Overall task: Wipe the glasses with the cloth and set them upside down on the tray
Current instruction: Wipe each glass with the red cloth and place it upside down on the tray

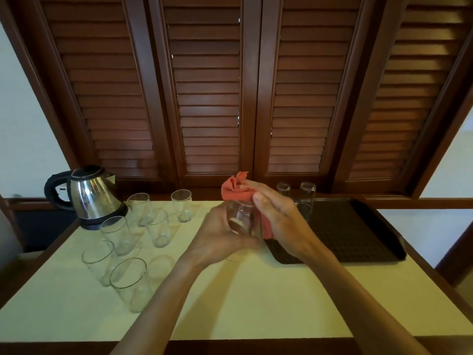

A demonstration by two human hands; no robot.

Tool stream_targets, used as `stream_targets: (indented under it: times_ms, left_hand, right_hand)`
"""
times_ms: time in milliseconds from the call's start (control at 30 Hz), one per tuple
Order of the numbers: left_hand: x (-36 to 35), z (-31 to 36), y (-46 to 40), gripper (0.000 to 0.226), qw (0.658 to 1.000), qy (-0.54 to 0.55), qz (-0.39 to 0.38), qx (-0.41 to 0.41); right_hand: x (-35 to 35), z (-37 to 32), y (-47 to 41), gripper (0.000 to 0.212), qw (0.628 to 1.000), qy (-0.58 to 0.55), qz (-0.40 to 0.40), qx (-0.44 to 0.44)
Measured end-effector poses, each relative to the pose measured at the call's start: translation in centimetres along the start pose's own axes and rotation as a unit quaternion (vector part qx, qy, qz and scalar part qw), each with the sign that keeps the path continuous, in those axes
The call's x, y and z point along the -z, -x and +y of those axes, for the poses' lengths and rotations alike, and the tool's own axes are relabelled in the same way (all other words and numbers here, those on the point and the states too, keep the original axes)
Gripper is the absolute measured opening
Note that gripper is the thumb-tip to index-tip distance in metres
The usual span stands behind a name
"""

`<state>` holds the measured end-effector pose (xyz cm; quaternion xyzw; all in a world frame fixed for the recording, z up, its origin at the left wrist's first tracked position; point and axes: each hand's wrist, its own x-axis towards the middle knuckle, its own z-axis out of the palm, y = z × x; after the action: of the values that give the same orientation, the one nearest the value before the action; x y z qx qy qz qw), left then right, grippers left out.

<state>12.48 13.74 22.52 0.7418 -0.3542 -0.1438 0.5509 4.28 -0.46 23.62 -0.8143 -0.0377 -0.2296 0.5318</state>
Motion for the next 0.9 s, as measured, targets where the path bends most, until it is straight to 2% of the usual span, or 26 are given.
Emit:
stream_targets:
  times_ms: [67, 133, 267, 433, 533, 633, 733, 800, 900]
  left_hand:
    - [0.4, 0.0, -0.7, 0.045, 0.996, -0.034, 0.087, -0.001]
    - [0.6, -0.1, -1.1, 0.055, 0.992, -0.019, 0.126, 0.002]
    - [-1.2, -0.1, -1.2, 0.054, 0.994, -0.062, 0.086, -0.032]
    - [0.0, -0.6, -1.7, 0.066, 0.991, -0.046, 0.126, -0.022]
    - [-0.9, -0.9, -1.7, 0.059, 0.993, -0.074, 0.085, -0.043]
    - [-0.9, -1.3, -2.2, 0.05, 0.993, -0.054, 0.099, -0.03]
    - [-0.2, -1.8, -2.8, 0.061, 0.993, -0.03, 0.113, -0.034]
    - [-1.1, -1.6, -2.6, 0.057, 0.994, -0.06, 0.082, -0.045]
    - [-2.1, -1.3, -2.5, 0.052, 0.995, -0.061, 0.066, -0.049]
  right_hand:
    - [0.2, 1.0, 0.7, 0.037, 0.991, 0.103, 0.003, 0.085]
    - [0.2, 1.6, 1.1, 0.037, 0.983, 0.129, 0.031, 0.128]
    - [-0.4, 1.2, -0.2, 0.038, 0.984, 0.136, 0.048, 0.104]
    - [-0.1, 2.8, 1.2, 0.033, 0.98, 0.135, 0.072, 0.125]
    - [-0.5, 2.4, 0.1, 0.035, 0.982, 0.127, 0.083, 0.114]
    - [-0.9, 2.6, 0.0, 0.037, 0.979, 0.148, 0.055, 0.13]
    - [0.0, 3.6, 0.7, 0.034, 0.98, 0.129, 0.074, 0.132]
    - [0.1, 3.4, -0.1, 0.033, 0.98, 0.126, 0.087, 0.127]
    - [-0.3, 2.9, -0.4, 0.034, 0.979, 0.138, 0.06, 0.138]
